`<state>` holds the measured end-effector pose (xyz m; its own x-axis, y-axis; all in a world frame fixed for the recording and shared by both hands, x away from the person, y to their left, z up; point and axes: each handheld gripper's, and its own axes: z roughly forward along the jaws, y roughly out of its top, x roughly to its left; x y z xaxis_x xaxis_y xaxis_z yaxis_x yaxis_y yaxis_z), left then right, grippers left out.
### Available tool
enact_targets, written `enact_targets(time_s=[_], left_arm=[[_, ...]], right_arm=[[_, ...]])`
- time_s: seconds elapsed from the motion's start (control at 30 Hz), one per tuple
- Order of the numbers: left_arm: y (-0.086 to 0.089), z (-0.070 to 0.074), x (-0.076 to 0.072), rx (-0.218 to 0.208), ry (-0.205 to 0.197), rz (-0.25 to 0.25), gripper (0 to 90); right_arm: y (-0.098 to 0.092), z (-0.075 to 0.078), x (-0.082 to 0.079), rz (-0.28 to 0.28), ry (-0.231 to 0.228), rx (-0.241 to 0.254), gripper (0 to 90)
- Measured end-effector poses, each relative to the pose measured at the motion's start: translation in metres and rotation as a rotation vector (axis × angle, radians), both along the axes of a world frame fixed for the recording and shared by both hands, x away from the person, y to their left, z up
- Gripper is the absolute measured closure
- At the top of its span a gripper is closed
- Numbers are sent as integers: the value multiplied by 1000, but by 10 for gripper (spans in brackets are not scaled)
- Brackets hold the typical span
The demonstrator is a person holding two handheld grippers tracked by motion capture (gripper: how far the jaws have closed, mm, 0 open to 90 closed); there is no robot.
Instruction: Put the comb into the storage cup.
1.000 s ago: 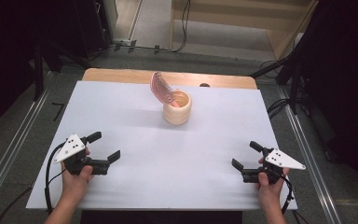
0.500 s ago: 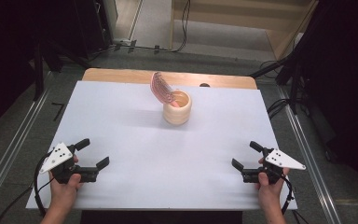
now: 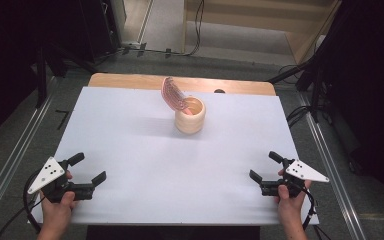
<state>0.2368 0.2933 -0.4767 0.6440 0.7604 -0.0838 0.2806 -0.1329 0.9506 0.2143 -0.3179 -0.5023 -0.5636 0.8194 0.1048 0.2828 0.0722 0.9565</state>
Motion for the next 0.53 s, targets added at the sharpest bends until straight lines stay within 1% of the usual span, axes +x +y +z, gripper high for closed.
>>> enact_targets(time_s=[0.13, 0.2, 0.43, 0.53], left_arm=[[5, -3, -1, 14, 4, 2, 0], [8, -3, -1, 1, 11, 1, 0], [15, -4, 0, -14, 14, 21, 0], [16, -3, 0, -29, 16, 22, 0]], right_arm=[[-1, -1, 1, -1, 1, 3, 0], [-1, -1, 1, 0, 0, 3, 0], [-1, -2, 1, 2, 3, 2, 0], [-1, -2, 2, 3, 2, 6, 0]])
